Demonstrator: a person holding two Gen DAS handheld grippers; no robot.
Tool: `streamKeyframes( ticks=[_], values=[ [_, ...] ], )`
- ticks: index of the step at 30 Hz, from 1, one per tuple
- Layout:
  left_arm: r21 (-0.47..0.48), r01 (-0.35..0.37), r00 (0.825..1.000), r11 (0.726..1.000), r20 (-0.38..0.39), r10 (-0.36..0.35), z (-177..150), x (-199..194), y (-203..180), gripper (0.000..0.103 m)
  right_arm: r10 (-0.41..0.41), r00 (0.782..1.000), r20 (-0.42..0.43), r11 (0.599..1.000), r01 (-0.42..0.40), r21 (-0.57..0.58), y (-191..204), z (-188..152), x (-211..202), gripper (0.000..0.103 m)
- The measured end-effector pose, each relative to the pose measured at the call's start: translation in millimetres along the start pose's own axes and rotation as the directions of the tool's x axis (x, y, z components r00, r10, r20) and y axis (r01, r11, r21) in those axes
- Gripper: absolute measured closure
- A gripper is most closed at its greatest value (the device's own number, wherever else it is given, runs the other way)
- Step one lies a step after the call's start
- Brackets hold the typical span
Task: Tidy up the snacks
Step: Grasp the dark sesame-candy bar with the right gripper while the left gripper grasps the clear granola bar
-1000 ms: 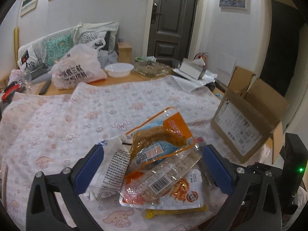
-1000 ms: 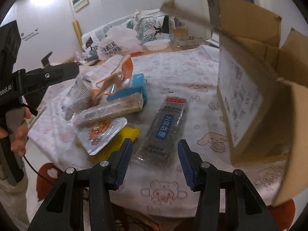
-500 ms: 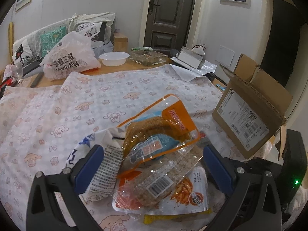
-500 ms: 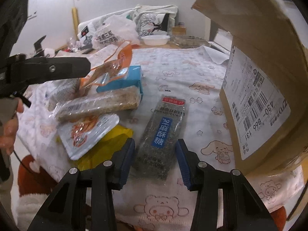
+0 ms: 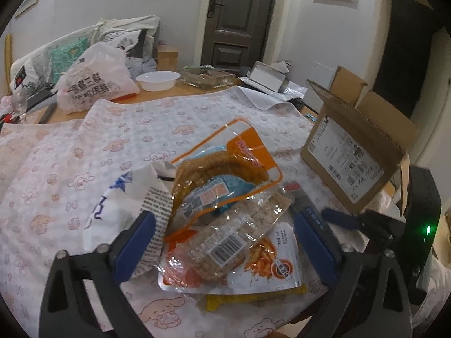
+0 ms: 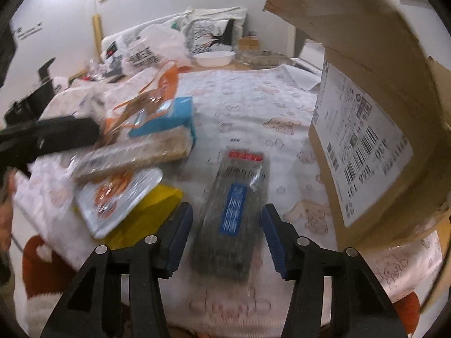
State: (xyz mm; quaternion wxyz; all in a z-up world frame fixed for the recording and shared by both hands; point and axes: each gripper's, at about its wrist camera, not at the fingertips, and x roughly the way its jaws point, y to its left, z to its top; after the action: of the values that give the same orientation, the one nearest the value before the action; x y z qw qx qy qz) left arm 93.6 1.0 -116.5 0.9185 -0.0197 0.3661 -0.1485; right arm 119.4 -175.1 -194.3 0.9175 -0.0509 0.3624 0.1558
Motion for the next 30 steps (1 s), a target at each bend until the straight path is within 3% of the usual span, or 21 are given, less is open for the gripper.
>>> streamKeyframes(
  ticks=[2, 4, 12, 15, 19, 30],
  values=[
    [0.040, 0.033, 0.999, 0.999, -0.027, -0.032, -1, 7, -1, 0.029, -0.018, 1.000, 0.001, 1.000, 0.018, -0.006, 2, 1, 0, 0.065],
    [0.079, 0.082, 0.996, 0.994, -0.049, -0.078, -4, 13, -4, 0.033, -0.017, 1.000, -0.005, 0.999, 0.017, -0.030, 3, 0, -1, 0.066],
    [0.136, 0.076, 0.991, 0.988, -0.119, -0.060, -9, 29, 6, 0.034, 0.026, 0.999, -0.031, 0.998, -0.028, -0.062, -3, -2, -7, 0.066],
    [0.152, 0.082, 0.989, 0.985, -0.132, -0.062, -11, 27, 5, 0.041, 0.036, 0.999, -0.036, 0.997, -0.038, -0.068, -6, -6, -11, 0.066],
    [0.159, 0.089, 0.988, 0.983, -0.139, -0.067, -15, 22, 1, 0.047, 0.039, 0.998, -0.040, 0.997, -0.042, -0.059, -9, -9, -14, 0.066],
    [0.184, 0.100, 0.988, 0.978, -0.136, -0.076, -18, 21, -2, 0.047, 0.021, 0.999, -0.044, 0.999, -0.023, -0.045, -11, -10, -15, 0.061]
  ],
)
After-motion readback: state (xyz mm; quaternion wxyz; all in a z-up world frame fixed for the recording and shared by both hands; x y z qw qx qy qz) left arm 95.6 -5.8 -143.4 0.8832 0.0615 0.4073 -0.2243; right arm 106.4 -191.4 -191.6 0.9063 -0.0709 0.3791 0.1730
